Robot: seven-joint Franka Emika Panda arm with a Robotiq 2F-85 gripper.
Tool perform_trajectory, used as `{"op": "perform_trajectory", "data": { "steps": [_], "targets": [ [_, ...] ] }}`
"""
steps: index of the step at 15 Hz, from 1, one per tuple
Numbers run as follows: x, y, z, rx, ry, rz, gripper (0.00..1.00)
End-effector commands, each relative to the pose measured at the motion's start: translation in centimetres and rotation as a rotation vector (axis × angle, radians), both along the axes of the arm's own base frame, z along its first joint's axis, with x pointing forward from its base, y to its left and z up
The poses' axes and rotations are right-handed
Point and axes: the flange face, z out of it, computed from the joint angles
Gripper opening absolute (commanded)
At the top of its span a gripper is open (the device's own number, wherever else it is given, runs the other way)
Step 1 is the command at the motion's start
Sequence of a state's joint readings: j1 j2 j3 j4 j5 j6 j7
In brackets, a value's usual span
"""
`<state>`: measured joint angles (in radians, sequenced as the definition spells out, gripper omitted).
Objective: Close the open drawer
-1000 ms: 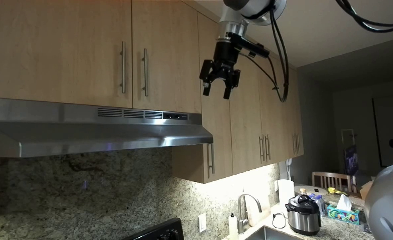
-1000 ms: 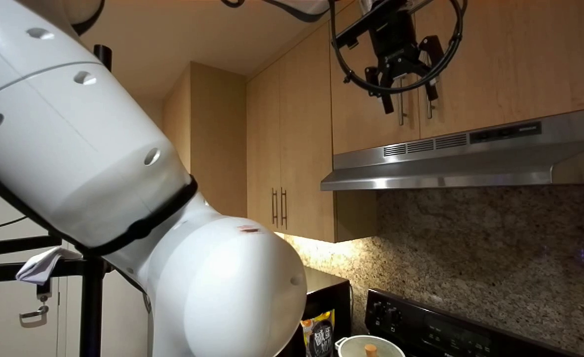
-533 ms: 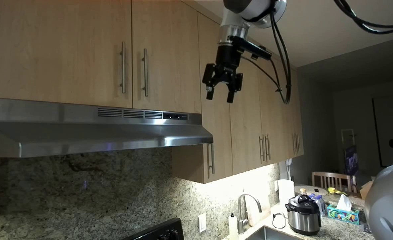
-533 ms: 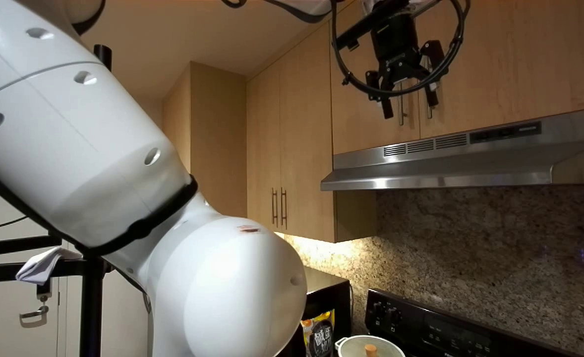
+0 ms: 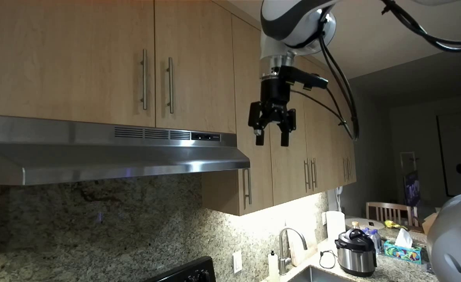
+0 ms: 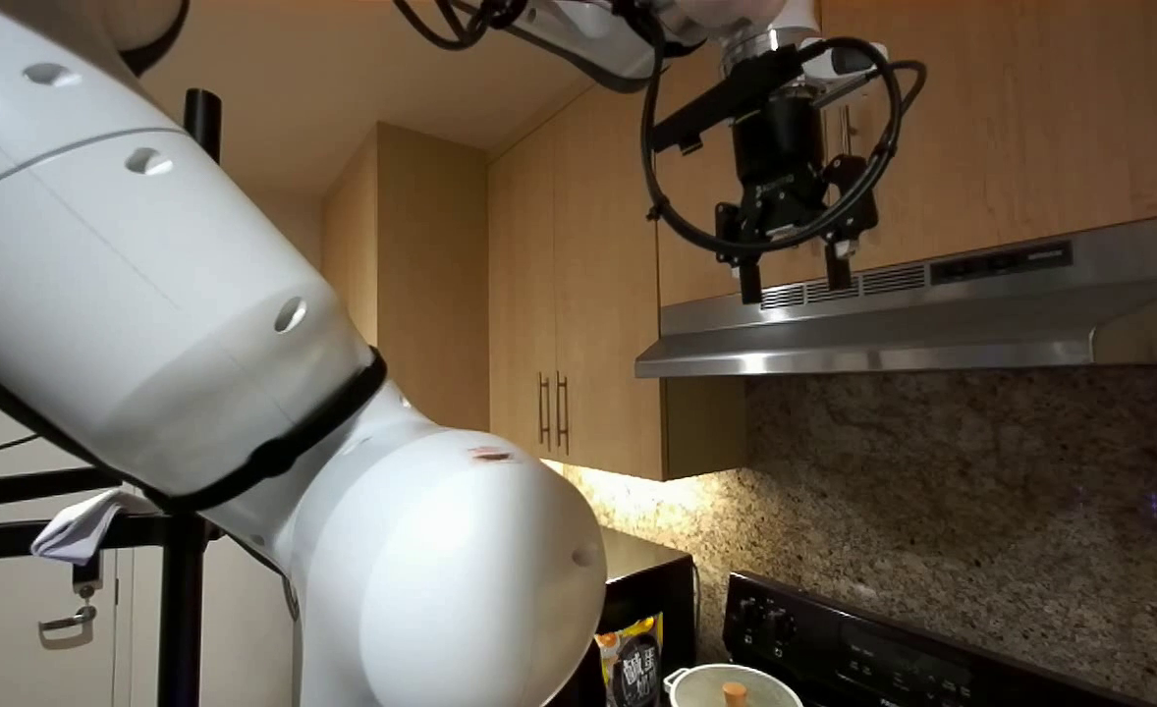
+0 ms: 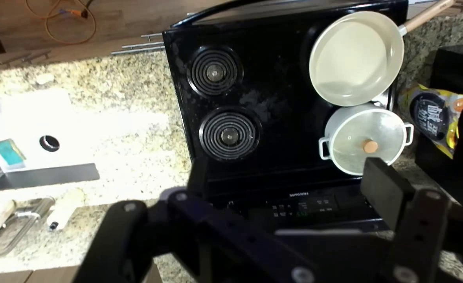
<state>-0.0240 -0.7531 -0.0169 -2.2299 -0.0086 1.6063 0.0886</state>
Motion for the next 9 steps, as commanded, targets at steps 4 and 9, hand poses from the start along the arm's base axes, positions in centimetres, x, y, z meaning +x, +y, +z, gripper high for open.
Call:
{"op": "perform_trajectory", "data": {
  "steps": [4, 9],
  "targets": [
    [0.2, 0.6, -5.9, -0.022, 0.054, -0.165, 1.00],
    [0.7, 0.5, -8.2, 0.032, 0.098, -0.196, 1.00]
  ]
}}
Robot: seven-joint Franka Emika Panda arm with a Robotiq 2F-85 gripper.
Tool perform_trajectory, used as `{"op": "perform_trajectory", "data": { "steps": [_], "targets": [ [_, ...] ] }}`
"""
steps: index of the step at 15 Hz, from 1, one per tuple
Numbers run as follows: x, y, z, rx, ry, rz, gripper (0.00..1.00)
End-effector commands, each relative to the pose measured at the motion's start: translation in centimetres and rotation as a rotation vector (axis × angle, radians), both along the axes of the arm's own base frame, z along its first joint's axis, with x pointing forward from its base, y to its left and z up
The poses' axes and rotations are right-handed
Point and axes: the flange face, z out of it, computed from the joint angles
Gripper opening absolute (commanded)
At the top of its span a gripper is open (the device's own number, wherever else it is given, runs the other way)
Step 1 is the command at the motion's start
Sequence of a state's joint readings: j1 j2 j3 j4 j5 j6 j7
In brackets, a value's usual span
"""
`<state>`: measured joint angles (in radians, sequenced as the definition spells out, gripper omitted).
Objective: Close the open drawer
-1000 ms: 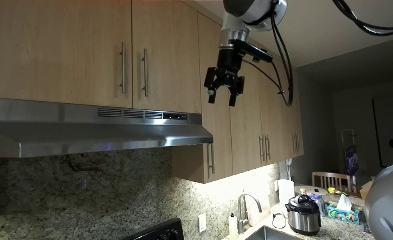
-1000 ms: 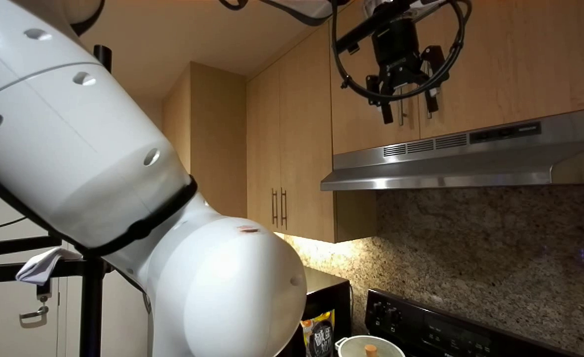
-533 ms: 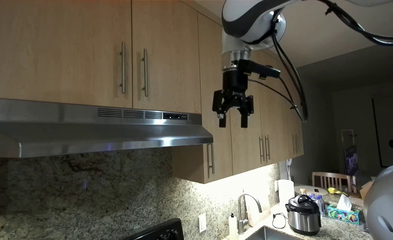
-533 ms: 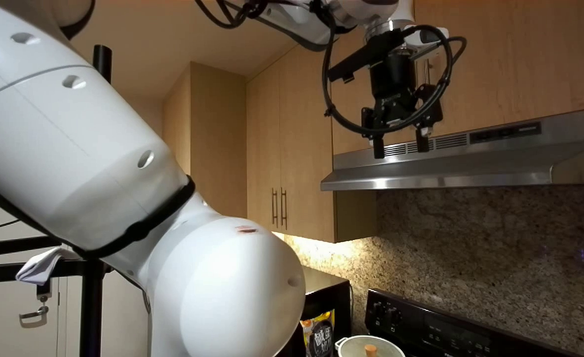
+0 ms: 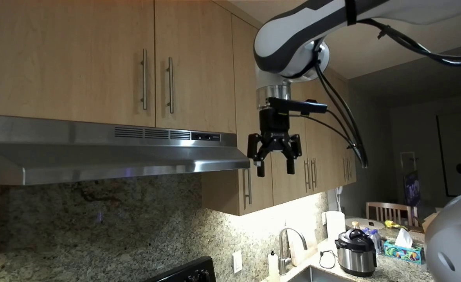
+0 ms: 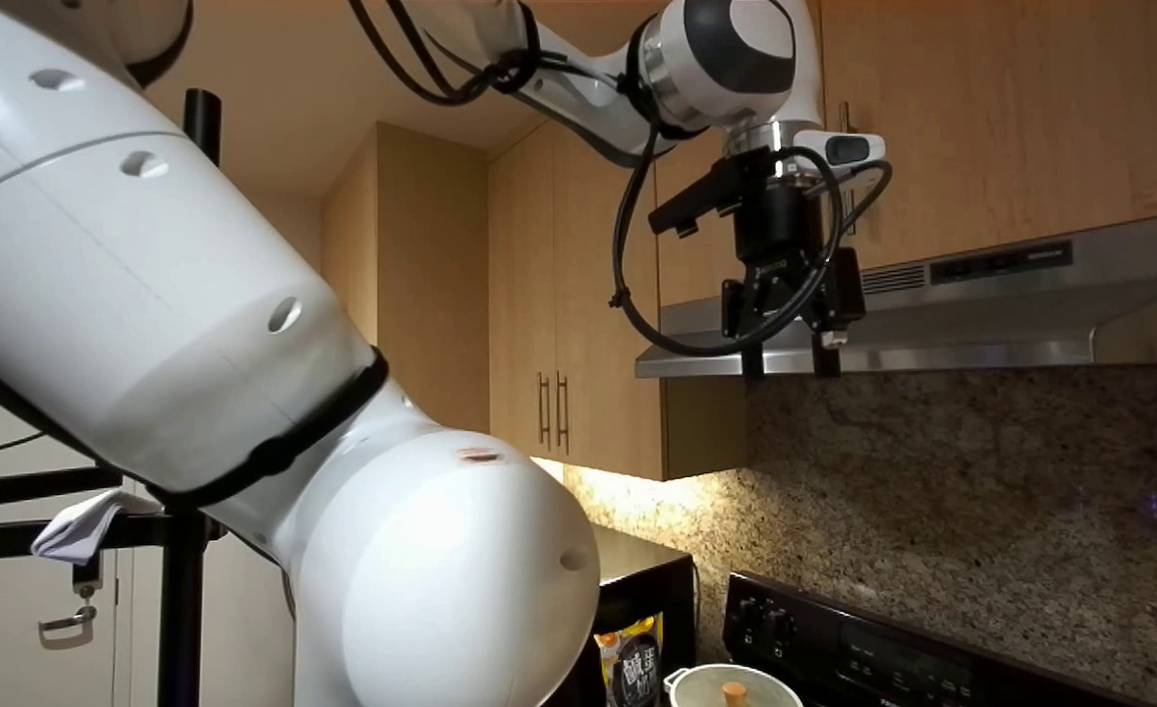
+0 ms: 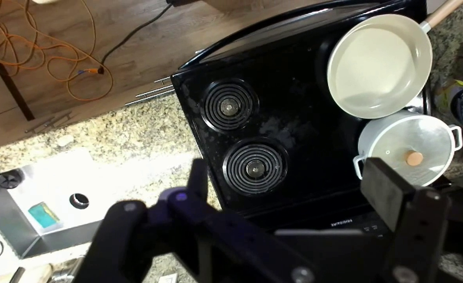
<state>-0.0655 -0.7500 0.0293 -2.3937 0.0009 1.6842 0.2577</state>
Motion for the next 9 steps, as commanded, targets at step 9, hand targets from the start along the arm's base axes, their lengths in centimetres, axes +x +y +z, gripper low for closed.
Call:
{"op": "perform_trajectory", "data": {
  "steps": [9],
  "targets": [
    [0.02, -0.27, -0.89, 0.025, 0.021, -0.010, 1.00]
  ]
}}
